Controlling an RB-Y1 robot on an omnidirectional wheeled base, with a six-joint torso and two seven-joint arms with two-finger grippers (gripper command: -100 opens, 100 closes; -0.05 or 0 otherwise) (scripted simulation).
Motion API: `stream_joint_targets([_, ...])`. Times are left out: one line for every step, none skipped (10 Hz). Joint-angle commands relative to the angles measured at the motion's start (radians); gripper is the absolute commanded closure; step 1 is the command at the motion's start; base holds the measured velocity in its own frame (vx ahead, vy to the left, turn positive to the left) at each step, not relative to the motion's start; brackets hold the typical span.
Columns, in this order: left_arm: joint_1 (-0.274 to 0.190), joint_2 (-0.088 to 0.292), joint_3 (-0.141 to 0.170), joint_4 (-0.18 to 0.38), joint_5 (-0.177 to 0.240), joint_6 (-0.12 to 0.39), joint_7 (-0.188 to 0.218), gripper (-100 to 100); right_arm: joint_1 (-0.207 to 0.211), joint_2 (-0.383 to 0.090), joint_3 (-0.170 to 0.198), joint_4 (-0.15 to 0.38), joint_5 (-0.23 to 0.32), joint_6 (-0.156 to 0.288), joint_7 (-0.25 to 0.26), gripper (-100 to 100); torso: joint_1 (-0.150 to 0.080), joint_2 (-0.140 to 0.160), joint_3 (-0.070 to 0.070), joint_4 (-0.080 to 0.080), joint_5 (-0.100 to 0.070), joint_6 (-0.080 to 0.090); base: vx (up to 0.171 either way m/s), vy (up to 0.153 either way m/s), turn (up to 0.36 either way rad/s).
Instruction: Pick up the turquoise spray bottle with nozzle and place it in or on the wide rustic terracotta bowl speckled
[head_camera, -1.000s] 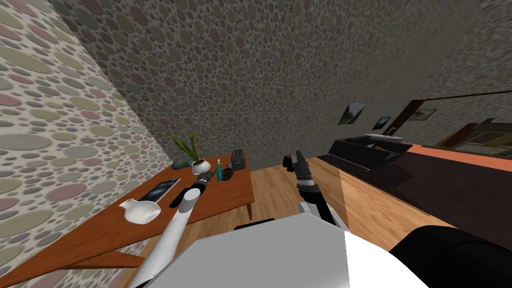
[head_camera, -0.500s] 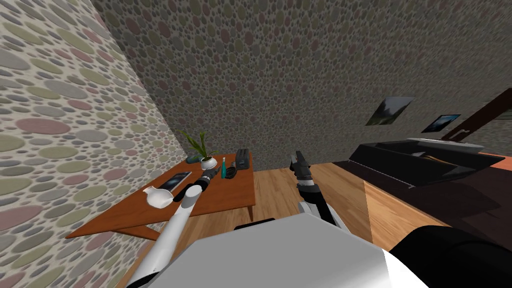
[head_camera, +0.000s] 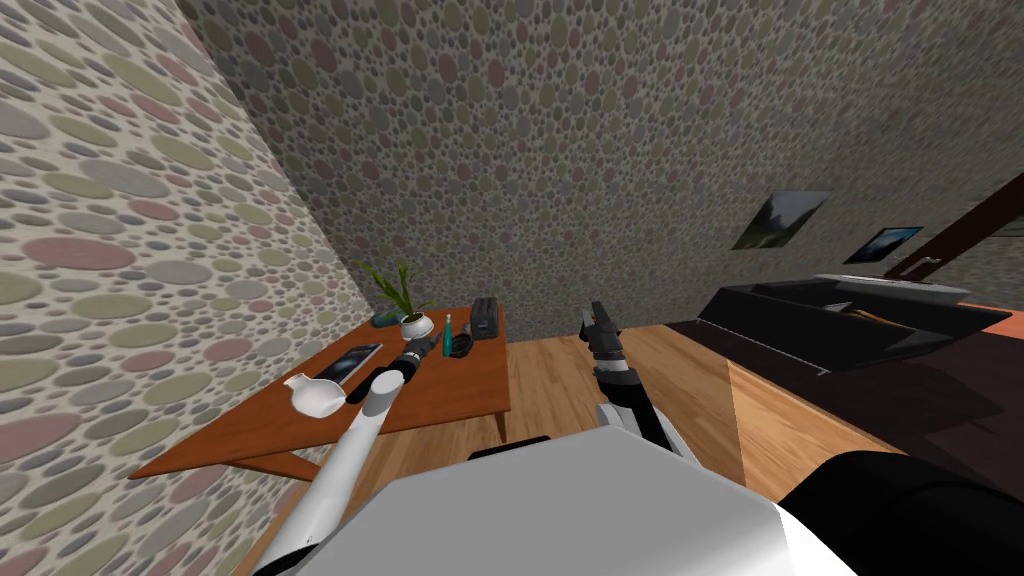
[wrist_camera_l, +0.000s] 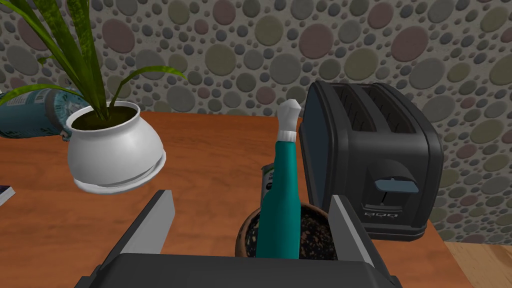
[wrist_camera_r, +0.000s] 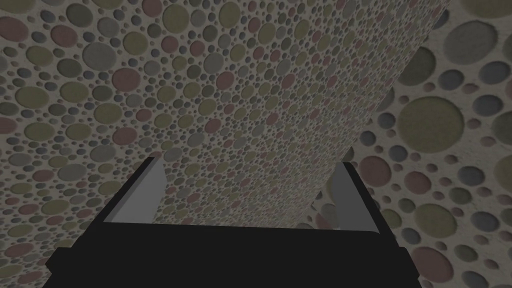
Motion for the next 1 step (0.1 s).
stream_joint_targets([0.0, 0.0, 0.0, 0.0, 0.0, 0.0, 0.0, 0, 0.0, 0.0, 0.0, 0.0, 0.0, 0.0, 0.0, 0, 0.0, 0.0, 0.0, 0.0, 0.0, 0.0, 0.0, 0.0, 0.0])
